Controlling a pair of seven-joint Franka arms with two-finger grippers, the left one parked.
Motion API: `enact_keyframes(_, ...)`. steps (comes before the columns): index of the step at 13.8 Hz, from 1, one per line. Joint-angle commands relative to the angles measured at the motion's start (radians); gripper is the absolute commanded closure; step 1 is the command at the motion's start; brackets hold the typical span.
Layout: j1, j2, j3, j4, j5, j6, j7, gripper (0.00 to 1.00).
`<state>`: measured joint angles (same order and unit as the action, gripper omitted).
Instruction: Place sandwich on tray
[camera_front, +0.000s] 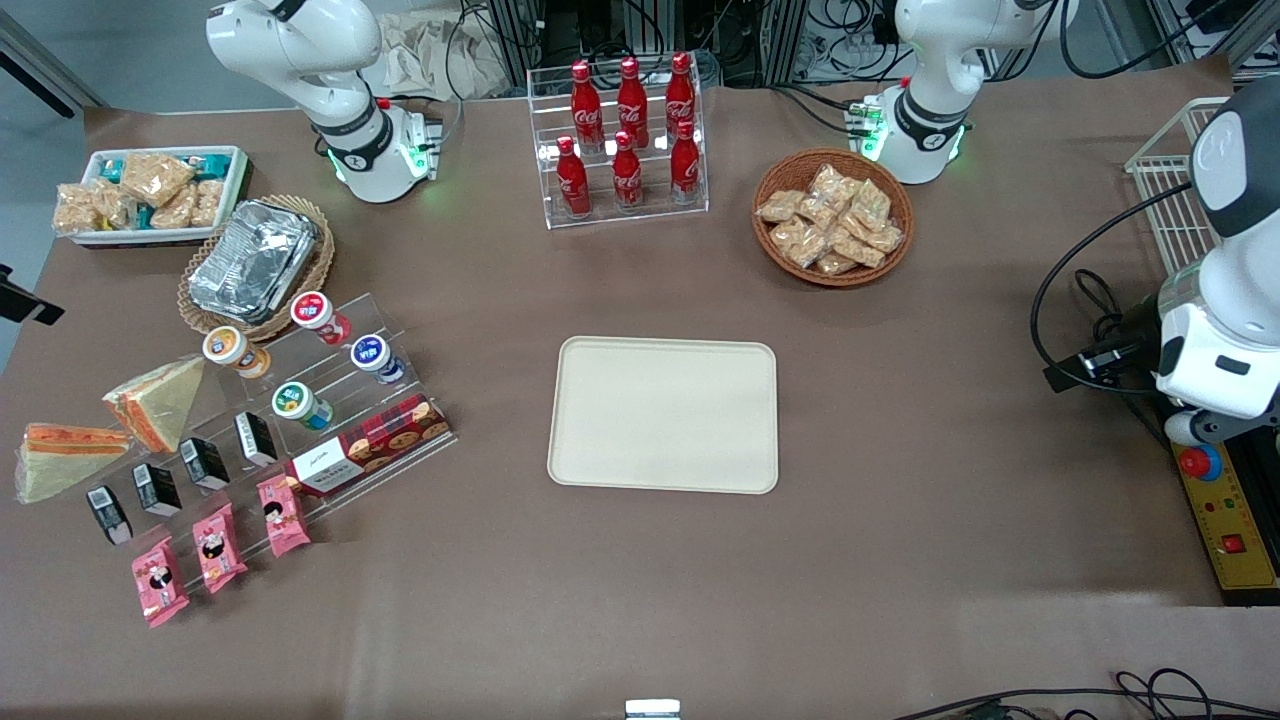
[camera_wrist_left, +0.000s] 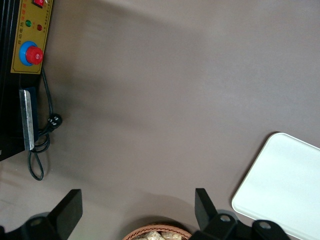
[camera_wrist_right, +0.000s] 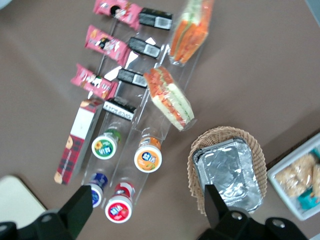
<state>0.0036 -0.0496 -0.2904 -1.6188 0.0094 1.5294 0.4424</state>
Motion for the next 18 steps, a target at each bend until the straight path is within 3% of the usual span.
enact_keyframes(1, 0.003, 0.036, -0.018, 0.048, -0.017, 0.001, 0.145, 0.01)
enact_keyframes(10, 0.001, 0.160, -0.147, 0.044, 0.001, 0.136, 0.222, 0.01)
enact_keyframes(13, -0.011, 0.206, -0.208, 0.019, 0.053, 0.228, 0.205, 0.01)
enact_keyframes(18, -0.082, 0.276, -0.210, 0.011, 0.142, 0.359, 0.153, 0.01)
